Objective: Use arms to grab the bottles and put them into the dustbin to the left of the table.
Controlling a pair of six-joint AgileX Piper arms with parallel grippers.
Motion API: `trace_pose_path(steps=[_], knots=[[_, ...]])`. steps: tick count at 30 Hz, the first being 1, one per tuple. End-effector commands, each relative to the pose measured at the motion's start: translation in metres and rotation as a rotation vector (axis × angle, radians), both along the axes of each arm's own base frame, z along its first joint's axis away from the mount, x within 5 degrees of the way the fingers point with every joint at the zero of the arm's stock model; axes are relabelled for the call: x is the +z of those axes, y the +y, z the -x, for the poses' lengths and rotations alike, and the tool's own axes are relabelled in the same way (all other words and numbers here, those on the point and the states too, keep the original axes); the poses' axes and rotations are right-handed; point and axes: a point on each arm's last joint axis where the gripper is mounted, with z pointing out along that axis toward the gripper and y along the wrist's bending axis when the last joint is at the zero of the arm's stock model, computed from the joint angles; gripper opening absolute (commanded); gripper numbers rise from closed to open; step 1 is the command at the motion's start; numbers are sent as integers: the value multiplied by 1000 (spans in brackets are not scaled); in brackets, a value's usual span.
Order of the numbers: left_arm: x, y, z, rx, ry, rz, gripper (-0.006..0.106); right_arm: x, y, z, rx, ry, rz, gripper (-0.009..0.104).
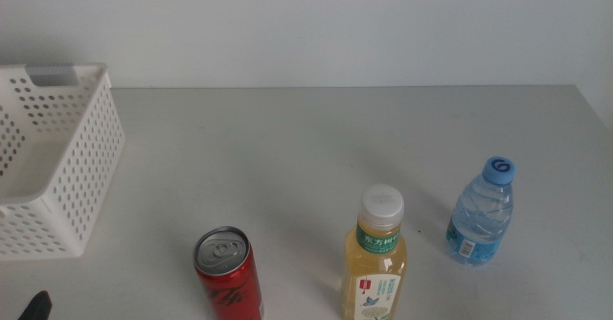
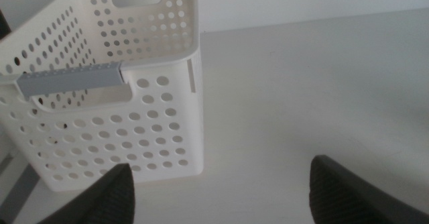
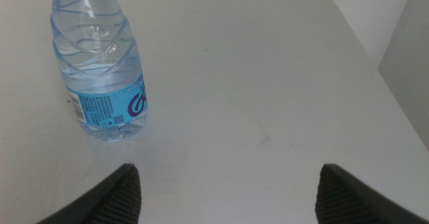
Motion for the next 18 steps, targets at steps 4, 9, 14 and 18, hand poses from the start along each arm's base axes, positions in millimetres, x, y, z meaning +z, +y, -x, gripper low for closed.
trace_pose_path(steps=[4, 9, 14, 18], knots=[[7, -5, -2, -47, -72, 142, 87, 7, 0, 0, 4, -86, 21, 67], [9, -13, -9, -172, -50, 151, 87, 7, 0, 0, 4, -86, 21, 67], [13, -27, -18, -339, -64, 92, 87, 7, 0, 0, 4, -86, 21, 67], [17, -39, -24, -442, -87, 91, 87, 7, 0, 0, 4, -86, 21, 67]])
